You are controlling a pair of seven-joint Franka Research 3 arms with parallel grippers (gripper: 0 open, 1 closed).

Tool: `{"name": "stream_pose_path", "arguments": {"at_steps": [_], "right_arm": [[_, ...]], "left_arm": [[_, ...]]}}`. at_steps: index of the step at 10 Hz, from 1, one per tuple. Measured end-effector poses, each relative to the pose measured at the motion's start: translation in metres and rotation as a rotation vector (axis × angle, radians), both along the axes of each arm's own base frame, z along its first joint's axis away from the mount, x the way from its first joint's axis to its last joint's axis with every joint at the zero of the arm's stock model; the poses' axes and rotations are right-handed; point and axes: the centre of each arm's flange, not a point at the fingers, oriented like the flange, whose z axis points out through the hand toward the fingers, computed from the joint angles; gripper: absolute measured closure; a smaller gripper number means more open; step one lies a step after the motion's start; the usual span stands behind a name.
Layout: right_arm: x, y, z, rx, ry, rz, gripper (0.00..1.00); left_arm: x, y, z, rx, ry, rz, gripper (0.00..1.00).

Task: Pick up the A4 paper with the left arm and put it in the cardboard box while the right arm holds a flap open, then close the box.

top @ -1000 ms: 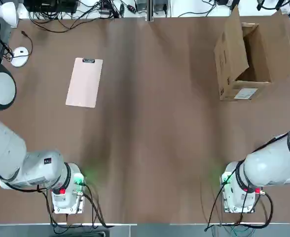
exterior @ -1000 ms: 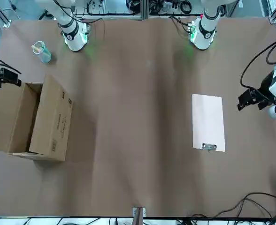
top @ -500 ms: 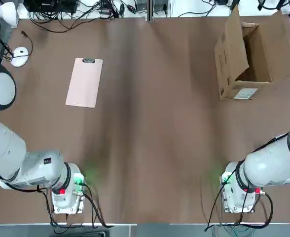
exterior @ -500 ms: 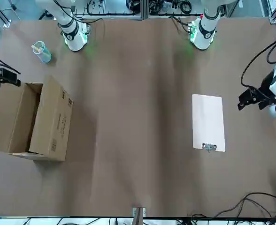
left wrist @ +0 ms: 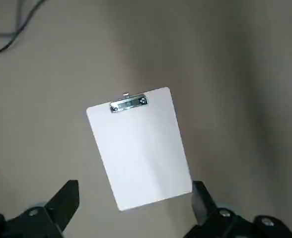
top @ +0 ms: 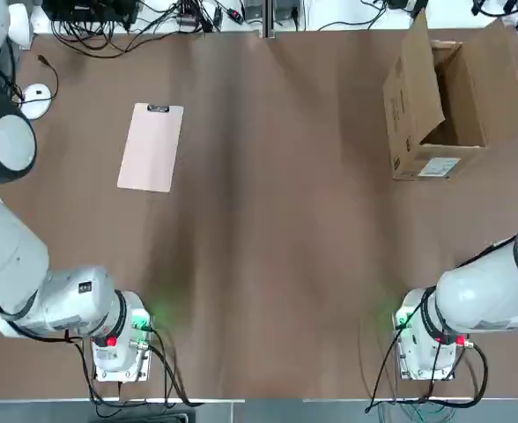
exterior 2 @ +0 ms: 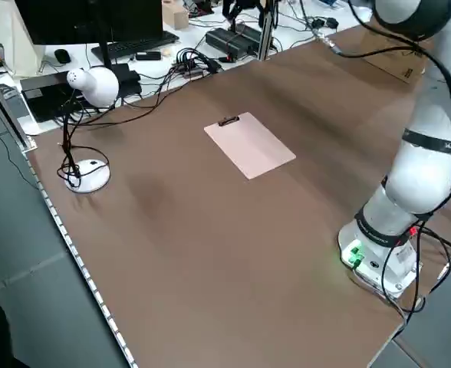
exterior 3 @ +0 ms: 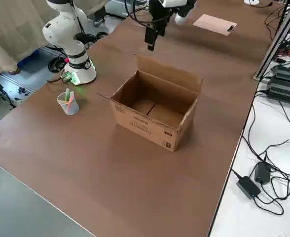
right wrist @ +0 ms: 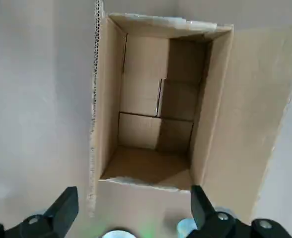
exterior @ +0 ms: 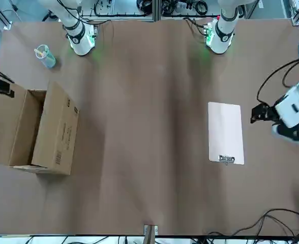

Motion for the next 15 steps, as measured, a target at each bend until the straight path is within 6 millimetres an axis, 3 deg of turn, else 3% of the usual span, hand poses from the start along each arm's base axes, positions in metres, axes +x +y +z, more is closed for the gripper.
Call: {"name": "stream_pose_path", "arguments": {"at_steps": [2, 4, 6, 9, 12, 15], "right_arm": [[0.011, -0.029, -0.018, 0.023, -0.027, 0.099, 0.0], [0.027, -0.043, -0.044, 0.056, -0.048, 0.247, 0.0], [0.046, -0.05, -0.065, 0.06, -0.103, 0.507, 0.0], [0.062, -0.068, -0.092, 0.067, -0.149, 0.893, 0.0], [0.08, -0.066, -0.112, 0.063, -0.174, 1.196, 0.0], [0.101, -0.082, -0.16, 0.081, -0.221, 1.324, 0.0]], "left_arm": [[0.023, 0.007, -0.052, -0.01, -0.004, -0.154, 0.0], [0.052, 0.013, -0.124, 0.065, -0.032, -0.223, 0.0], [0.074, 0.01, -0.187, 0.08, -0.102, -0.385, 0.0], [0.07, 0.007, -0.227, 0.063, -0.061, -0.456, 0.0], [0.062, -0.017, -0.263, 0.073, -0.019, -0.526, 0.0], [0.06, -0.01, -0.279, 0.088, -0.047, -0.6, 0.0]]}}
